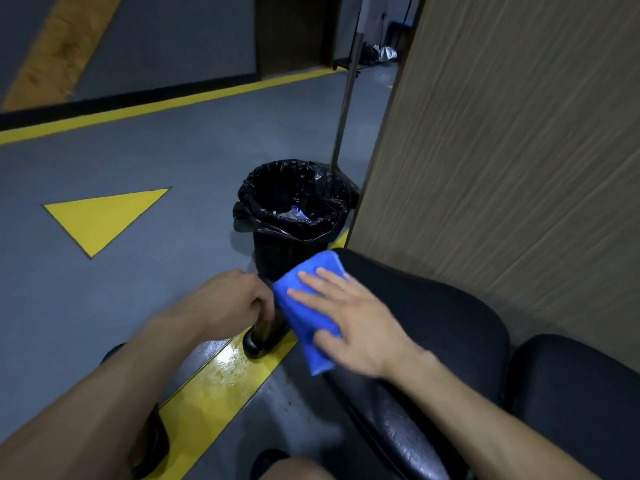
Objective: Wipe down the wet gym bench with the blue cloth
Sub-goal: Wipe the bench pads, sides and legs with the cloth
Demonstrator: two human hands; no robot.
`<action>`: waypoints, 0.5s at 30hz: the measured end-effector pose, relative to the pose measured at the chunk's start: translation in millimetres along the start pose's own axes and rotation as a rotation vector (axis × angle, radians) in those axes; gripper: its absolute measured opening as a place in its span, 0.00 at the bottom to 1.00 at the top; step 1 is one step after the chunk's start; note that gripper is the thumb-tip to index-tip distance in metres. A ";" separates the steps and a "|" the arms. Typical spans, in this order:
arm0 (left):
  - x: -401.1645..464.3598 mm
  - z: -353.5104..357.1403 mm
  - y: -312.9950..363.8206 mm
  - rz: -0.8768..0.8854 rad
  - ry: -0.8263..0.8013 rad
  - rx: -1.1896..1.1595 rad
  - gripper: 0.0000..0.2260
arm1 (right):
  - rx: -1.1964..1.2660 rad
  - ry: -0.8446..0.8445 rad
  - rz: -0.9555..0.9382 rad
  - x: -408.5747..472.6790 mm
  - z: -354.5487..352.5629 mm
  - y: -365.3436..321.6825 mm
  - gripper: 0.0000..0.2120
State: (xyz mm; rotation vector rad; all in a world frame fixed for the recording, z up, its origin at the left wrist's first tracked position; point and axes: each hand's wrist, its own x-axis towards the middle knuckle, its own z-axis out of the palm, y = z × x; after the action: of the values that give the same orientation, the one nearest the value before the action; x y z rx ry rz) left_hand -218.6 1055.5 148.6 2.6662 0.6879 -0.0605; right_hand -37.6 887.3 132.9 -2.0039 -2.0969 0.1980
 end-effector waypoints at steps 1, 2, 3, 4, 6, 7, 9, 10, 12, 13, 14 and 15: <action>-0.4 1.1 -3.4 -0.009 0.007 -0.002 0.17 | 0.030 0.037 0.077 10.9 -4.0 17.6 0.34; -2.8 2.3 -6.4 -0.017 0.014 -0.005 0.17 | 0.048 0.069 0.195 24.8 -8.9 35.8 0.35; -4.7 3.5 -8.0 -0.023 0.016 -0.008 0.17 | 0.057 0.079 0.329 39.6 -14.7 50.1 0.36; -6.2 4.3 -8.9 -0.025 0.016 -0.009 0.17 | 0.044 0.074 0.444 53.4 -16.5 56.4 0.36; -8.8 4.5 -12.6 -0.029 0.010 -0.013 0.17 | -0.067 0.054 0.453 74.1 -9.4 41.3 0.36; -8.4 3.6 -14.6 -0.033 0.010 -0.017 0.18 | -0.125 0.037 0.362 76.3 -3.9 24.0 0.37; -6.6 2.3 -18.0 -0.047 0.008 -0.005 0.17 | -0.186 0.008 0.066 60.7 7.4 -13.5 0.33; -5.6 1.1 -19.1 -0.056 0.005 -0.001 0.17 | -0.211 -0.008 -0.075 47.3 14.6 -27.3 0.29; -5.6 0.1 -18.9 -0.061 0.000 -0.024 0.16 | -0.234 -0.046 -0.211 31.6 19.1 -32.3 0.25; -6.2 0.4 -17.3 -0.055 0.006 -0.044 0.15 | -0.209 -0.052 -0.187 35.0 14.8 -24.3 0.25; -7.6 0.7 -17.4 -0.053 0.020 -0.061 0.15 | -0.178 -0.034 -0.124 45.6 10.0 -13.0 0.27; -9.7 1.0 -19.5 -0.055 0.036 -0.075 0.15 | -0.151 -0.014 -0.025 61.1 4.0 0.9 0.30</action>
State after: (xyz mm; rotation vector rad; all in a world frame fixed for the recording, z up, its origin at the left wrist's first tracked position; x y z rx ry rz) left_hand -236.3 1066.4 142.1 2.5828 0.7598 -0.0018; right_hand -39.9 948.5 133.5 -2.0635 -2.2041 0.0506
